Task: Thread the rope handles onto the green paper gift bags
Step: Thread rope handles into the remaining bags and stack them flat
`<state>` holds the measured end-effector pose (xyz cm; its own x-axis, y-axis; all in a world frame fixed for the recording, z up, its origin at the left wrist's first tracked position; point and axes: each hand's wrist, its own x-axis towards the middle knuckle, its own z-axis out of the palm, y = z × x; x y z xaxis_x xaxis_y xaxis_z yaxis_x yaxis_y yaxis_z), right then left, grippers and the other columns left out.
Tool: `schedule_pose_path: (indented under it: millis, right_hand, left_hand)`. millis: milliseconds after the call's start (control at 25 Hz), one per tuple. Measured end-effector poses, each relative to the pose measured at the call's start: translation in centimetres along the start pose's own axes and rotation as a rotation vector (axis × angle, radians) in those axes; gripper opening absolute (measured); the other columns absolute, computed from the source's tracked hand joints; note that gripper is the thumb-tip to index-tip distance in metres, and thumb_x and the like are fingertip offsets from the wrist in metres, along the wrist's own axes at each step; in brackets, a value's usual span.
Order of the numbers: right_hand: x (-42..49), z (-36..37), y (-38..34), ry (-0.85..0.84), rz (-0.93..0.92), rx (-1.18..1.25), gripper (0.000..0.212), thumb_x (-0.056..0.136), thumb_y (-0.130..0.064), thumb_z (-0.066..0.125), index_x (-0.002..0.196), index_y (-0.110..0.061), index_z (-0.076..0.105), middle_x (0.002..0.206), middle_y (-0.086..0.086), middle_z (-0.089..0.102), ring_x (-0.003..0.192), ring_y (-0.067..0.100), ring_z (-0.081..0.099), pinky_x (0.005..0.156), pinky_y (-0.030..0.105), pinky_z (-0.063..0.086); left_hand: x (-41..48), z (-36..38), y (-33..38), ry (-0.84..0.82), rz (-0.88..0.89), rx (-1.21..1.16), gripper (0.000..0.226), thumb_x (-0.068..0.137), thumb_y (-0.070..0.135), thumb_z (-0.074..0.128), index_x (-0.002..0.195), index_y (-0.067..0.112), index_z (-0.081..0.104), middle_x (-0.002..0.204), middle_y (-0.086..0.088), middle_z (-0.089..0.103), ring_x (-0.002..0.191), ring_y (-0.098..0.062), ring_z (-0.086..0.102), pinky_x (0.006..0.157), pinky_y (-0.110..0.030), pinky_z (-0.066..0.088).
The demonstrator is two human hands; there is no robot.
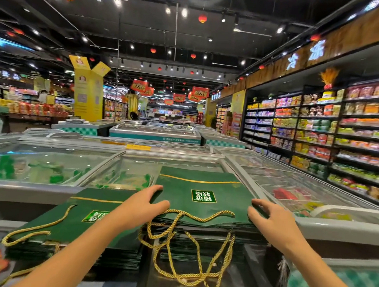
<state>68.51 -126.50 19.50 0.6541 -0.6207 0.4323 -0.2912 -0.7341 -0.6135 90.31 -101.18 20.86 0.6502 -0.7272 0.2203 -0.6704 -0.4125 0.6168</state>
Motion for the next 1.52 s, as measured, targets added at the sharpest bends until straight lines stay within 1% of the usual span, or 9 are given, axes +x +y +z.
schedule_pose_path:
  millis: [240, 360, 480, 560, 720, 960, 1160, 1280, 1520]
  right_hand:
    - [0.2, 0.6, 1.4, -0.084, 0.029, -0.063, 0.044, 0.099, -0.044, 0.057, 0.139, -0.024, 0.06, 0.14, -0.003, 0.061, 0.111, 0.01, 0.061, 0.09, 0.023, 0.043]
    - [0.3, 0.4, 1.4, -0.109, 0.029, -0.074, 0.045, 0.098, -0.047, 0.057, 0.138, -0.026, 0.061, 0.14, -0.005, 0.061, 0.12, 0.012, 0.059, 0.098, 0.026, 0.046]
    - [1.0, -0.5, 0.7, -0.134, -0.023, -0.125, 0.05, 0.098, -0.05, 0.056, 0.141, -0.026, 0.057, 0.142, -0.008, 0.056, 0.116, 0.013, 0.057, 0.101, 0.029, 0.042]
    - [2.6, -0.7, -0.3, -0.124, -0.095, -0.167, 0.051, 0.098, -0.05, 0.056, 0.143, -0.025, 0.055, 0.145, -0.007, 0.054, 0.129, 0.013, 0.052, 0.106, 0.029, 0.038]
    - [7.5, 2.1, -2.5, -0.251, -0.216, -0.296, 0.061, 0.098, -0.058, 0.051, 0.15, -0.026, 0.047, 0.157, -0.003, 0.043, 0.145, 0.015, 0.038, 0.117, 0.031, 0.03]
    - [10.1, 7.9, -1.3, -0.537, -0.109, -0.51, 0.089, 0.086, -0.085, 0.028, 0.161, -0.038, 0.017, 0.171, 0.004, 0.007, 0.157, 0.027, 0.003, 0.126, 0.051, 0.007]
    - [9.0, 10.1, 0.8, -0.513, -0.105, -0.52, 0.094, 0.079, -0.09, 0.019, 0.16, -0.044, 0.01, 0.171, 0.0, 0.0, 0.157, 0.024, -0.001, 0.125, 0.049, 0.002]
    - [8.5, 11.0, 1.6, -0.487, -0.115, -0.511, 0.112, 0.061, -0.098, 0.005, 0.16, -0.045, 0.009, 0.171, -0.003, -0.002, 0.157, 0.021, -0.002, 0.125, 0.048, 0.001]
    - [8.5, 11.2, 1.9, -0.473, -0.117, -0.527, 0.085, 0.087, -0.084, 0.024, 0.16, -0.044, 0.008, 0.171, -0.004, -0.002, 0.157, 0.021, -0.003, 0.125, 0.047, 0.0]
  left_hand:
    - [0.2, 1.3, -0.6, 0.037, -0.021, -0.004, 0.062, 0.098, 0.042, 0.054, 0.155, 0.027, 0.033, 0.157, 0.004, 0.04, 0.14, -0.015, 0.041, 0.107, -0.028, 0.035]
    - [0.1, 1.3, -0.8, 0.042, -0.041, 0.019, 0.06, 0.097, 0.044, 0.054, 0.153, 0.028, 0.037, 0.155, 0.003, 0.043, 0.138, -0.017, 0.044, 0.109, -0.032, 0.037]
    - [0.4, 0.1, -0.2, 0.099, -0.039, 0.069, 0.058, 0.097, 0.045, 0.056, 0.151, 0.027, 0.041, 0.154, 0.004, 0.044, 0.139, -0.016, 0.043, 0.111, -0.035, 0.036]
    - [1.6, -0.9, 0.9, 0.137, 0.016, 0.136, 0.056, 0.099, 0.044, 0.054, 0.15, 0.025, 0.042, 0.154, 0.005, 0.044, 0.14, -0.016, 0.042, 0.112, -0.034, 0.035]
    - [6.9, -0.4, 3.0, -0.015, 0.183, 0.367, 0.06, 0.101, 0.05, 0.048, 0.154, 0.024, 0.036, 0.16, 0.001, 0.036, 0.146, -0.018, 0.034, 0.119, -0.035, 0.029]
    - [10.7, 4.4, 0.1, -0.245, 0.137, 0.577, 0.07, 0.099, 0.067, 0.03, 0.16, 0.036, 0.016, 0.169, -0.006, 0.011, 0.155, -0.029, 0.009, 0.125, -0.049, 0.007]
    - [10.6, 7.0, -2.1, -0.243, 0.116, 0.61, 0.07, 0.097, 0.072, 0.023, 0.159, 0.042, 0.012, 0.17, -0.003, 0.006, 0.156, -0.027, 0.0, 0.125, -0.05, -0.002]
    - [10.4, 7.7, -2.6, -0.215, 0.126, 0.605, 0.069, 0.097, 0.072, 0.023, 0.159, 0.043, 0.011, 0.17, -0.001, 0.004, 0.156, -0.026, -0.003, 0.125, -0.048, -0.003]
    - [10.5, 7.9, -2.7, -0.18, 0.126, 0.581, 0.069, 0.097, 0.071, 0.027, 0.158, 0.043, 0.014, 0.169, 0.0, 0.006, 0.156, -0.024, -0.001, 0.126, -0.047, -0.002]
